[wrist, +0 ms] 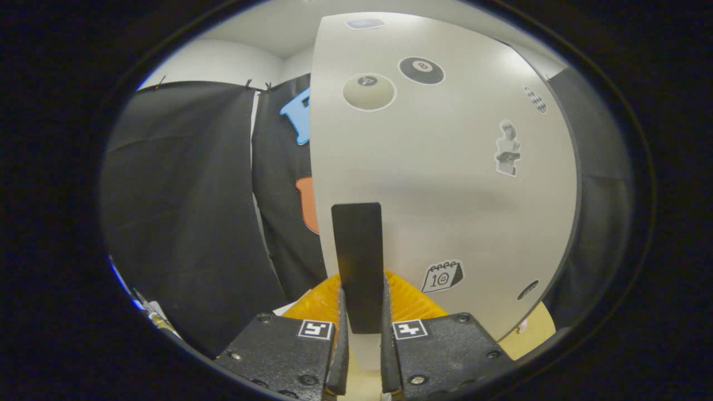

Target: Open the shoe cabinet door, grab the shoes and put them into the shoe cabinet, then close the shoe cabinet door.

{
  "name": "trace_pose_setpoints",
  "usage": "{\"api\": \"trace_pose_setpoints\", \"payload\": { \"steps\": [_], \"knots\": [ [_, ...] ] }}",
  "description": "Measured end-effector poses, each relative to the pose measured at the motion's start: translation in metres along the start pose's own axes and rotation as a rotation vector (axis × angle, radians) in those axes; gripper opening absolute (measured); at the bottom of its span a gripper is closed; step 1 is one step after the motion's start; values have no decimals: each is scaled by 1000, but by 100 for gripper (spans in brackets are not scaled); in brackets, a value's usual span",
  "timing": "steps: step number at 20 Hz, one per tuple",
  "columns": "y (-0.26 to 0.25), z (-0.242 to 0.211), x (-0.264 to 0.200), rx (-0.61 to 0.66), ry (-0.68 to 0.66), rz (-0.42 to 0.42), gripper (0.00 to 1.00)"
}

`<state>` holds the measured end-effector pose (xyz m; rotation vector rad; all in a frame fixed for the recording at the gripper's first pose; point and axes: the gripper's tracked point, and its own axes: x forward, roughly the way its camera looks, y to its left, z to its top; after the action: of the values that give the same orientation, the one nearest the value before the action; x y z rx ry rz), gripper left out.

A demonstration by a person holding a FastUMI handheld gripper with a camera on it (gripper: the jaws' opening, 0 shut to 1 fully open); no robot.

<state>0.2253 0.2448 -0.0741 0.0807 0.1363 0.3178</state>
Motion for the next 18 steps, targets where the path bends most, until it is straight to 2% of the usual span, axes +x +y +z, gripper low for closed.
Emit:
{"api": "trace_pose_setpoints", "payload": {
  "steps": [4, 18],
  "knots": [
    [-9, -8, -43, -2, -7, 18, 26],
    [-50, -21, -136, -2, -11, 62, 21]
  ]
}}
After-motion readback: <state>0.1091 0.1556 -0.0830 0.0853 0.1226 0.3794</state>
